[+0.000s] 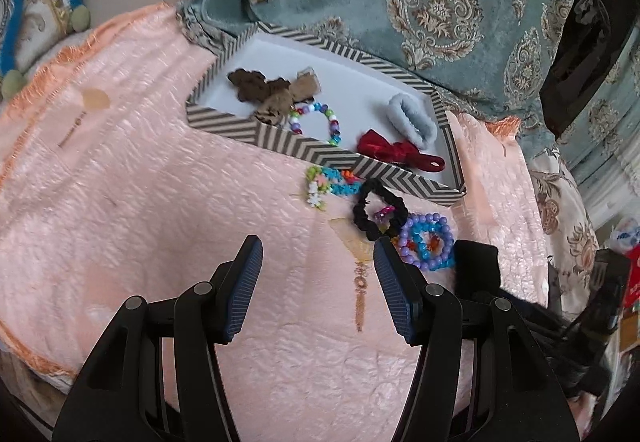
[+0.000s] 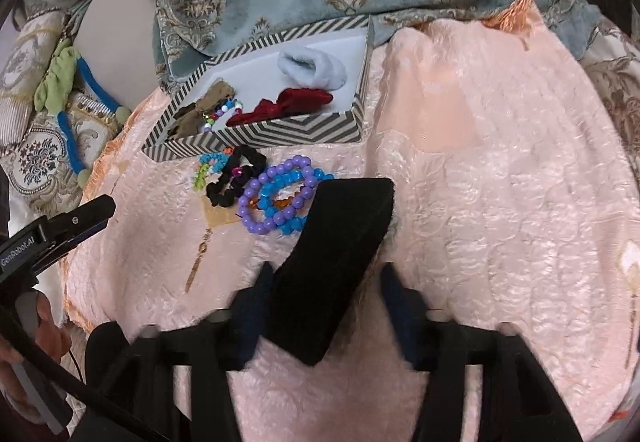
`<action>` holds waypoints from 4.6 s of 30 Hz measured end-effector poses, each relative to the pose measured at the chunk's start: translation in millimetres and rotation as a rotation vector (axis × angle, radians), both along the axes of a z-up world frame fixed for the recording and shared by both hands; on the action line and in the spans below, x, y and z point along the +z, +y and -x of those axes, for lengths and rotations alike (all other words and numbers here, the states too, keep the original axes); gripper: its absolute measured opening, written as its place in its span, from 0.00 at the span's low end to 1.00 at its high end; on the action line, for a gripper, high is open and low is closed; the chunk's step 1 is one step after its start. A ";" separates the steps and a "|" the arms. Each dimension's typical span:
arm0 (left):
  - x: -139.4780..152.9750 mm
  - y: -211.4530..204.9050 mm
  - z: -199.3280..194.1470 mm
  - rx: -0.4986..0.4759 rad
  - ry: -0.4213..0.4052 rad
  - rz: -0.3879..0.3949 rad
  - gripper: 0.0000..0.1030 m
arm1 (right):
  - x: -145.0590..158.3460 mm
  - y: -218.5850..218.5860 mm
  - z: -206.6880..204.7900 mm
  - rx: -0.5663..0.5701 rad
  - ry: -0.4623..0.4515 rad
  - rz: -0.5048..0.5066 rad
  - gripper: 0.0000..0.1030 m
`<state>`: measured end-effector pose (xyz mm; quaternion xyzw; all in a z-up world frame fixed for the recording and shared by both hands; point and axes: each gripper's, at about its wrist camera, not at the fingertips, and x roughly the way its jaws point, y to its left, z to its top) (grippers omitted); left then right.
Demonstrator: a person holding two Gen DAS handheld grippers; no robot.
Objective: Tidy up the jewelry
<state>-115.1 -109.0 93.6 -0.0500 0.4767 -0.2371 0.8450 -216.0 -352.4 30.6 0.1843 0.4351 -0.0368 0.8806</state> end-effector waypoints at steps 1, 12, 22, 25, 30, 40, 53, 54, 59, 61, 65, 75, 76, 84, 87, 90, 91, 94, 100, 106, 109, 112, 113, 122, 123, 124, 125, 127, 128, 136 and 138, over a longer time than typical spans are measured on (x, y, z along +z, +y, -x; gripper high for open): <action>-2.4 -3.6 -1.8 -0.003 0.010 0.005 0.56 | -1.3 0.2 -0.1 0.003 -0.006 0.003 0.34; -37.0 -52.5 -28.6 -0.005 0.089 -0.007 0.56 | -4.2 -15.0 1.8 0.014 -0.025 -0.007 0.18; -64.2 -74.9 -48.8 0.025 0.137 -0.043 0.34 | -11.5 -20.6 -7.6 0.004 -0.035 -0.077 0.21; -64.4 -73.8 -50.1 0.012 0.144 -0.044 0.09 | -8.3 -15.2 -7.3 0.017 -0.054 -0.050 0.14; -45.4 -58.9 -41.0 -0.014 0.134 0.012 0.06 | 9.4 -11.0 2.5 0.036 -0.102 -0.044 0.10; 26.4 -33.2 -20.3 -0.051 -0.005 0.037 0.06 | 56.7 1.8 8.2 0.065 -0.187 -0.014 0.09; 61.6 -30.9 -38.3 -0.025 -0.099 0.008 0.06 | 88.6 16.2 -15.8 0.071 -0.228 0.129 0.09; 62.0 -30.9 -38.9 -0.025 -0.101 0.007 0.06 | 90.1 15.7 -18.4 0.071 -0.228 0.133 0.09; 65.4 -38.1 -50.1 -0.026 -0.112 -0.006 0.06 | 95.8 15.4 -29.9 0.072 -0.230 0.173 0.09; 66.0 -40.3 -55.1 -0.025 -0.116 -0.011 0.06 | 97.2 14.8 -34.8 0.075 -0.233 0.185 0.09; 66.0 -44.3 -65.0 -0.021 -0.121 -0.024 0.06 | 98.5 15.2 -47.3 0.085 -0.227 0.209 0.09; 59.3 -56.5 -87.9 -0.025 -0.125 -0.055 0.06 | 95.3 12.8 -78.2 0.106 -0.202 0.238 0.09; 57.7 -58.4 -91.8 -0.024 -0.124 -0.059 0.06 | 94.4 12.1 -82.6 0.107 -0.198 0.238 0.09; 41.3 -71.1 -120.4 -0.020 -0.107 -0.070 0.06 | 86.7 8.2 -120.7 0.122 -0.174 0.237 0.09; 28.3 -78.8 -134.2 -0.016 -0.087 -0.078 0.06 | 84.2 5.7 -138.7 0.128 -0.167 0.226 0.09; 17.1 -84.1 -145.5 -0.009 -0.073 -0.091 0.06 | 80.4 2.8 -159.6 0.134 -0.153 0.208 0.10; 12.6 -85.1 -149.7 -0.005 -0.067 -0.095 0.06 | 78.3 2.2 -166.7 0.140 -0.148 0.201 0.10; 1.2 -83.5 -159.7 0.009 -0.051 -0.105 0.06 | 72.0 2.2 -184.6 0.159 -0.131 0.192 0.10; -18.4 -76.6 -170.9 0.026 -0.027 -0.138 0.06 | 52.5 0.4 -223.1 0.178 -0.083 0.172 0.10; -32.1 -73.8 -174.8 0.031 -0.011 -0.156 0.06 | 30.3 4.2 -249.7 0.199 -0.032 0.165 0.10; -35.7 -72.0 -174.4 0.038 -0.008 -0.156 0.06 | 19.7 -0.3 -256.2 0.190 -0.015 0.139 0.10; -38.1 -69.8 -174.6 0.044 -0.001 -0.159 0.12 | 21.4 -3.3 -252.7 0.186 -0.029 0.118 0.10; -38.5 -69.2 -174.5 0.044 0.002 -0.159 0.19 | 23.7 -4.2 -249.4 0.186 -0.032 0.108 0.15; -23.2 -58.4 -155.2 0.064 -0.029 -0.151 0.48 | 51.0 -12.6 -202.8 0.144 -0.099 0.071 0.25; -20.1 -57.7 -151.5 0.065 -0.038 -0.153 0.48 | 54.7 -12.1 -195.4 0.138 -0.105 0.078 0.28; -16.3 -56.6 -146.8 0.067 -0.049 -0.153 0.48 | 59.9 -10.5 -187.2 0.125 -0.114 0.093 0.34; -12.7 -55.7 -142.5 0.067 -0.059 -0.153 0.49 | 63.2 -9.2 -180.3 0.113 -0.122 0.106 0.39; -4.8 -53.5 -131.3 0.067 -0.082 -0.150 0.49 | 70.4 -5.6 -163.8 0.089 -0.141 0.135 0.39; -1.0 -52.8 -125.7 0.067 -0.094 -0.150 0.49 | 73.4 -3.4 -156.2 0.081 -0.147 0.143 0.39; 24.5 -46.8 -80.1 0.066 -0.168 -0.141 0.49 | 92.0 18.7 -104.7 0.045 -0.185 0.213 0.42; 28.1 -46.1 -70.5 0.063 -0.175 -0.137 0.49 | 96.1 23.4 -92.9 0.039 -0.196 0.226 0.42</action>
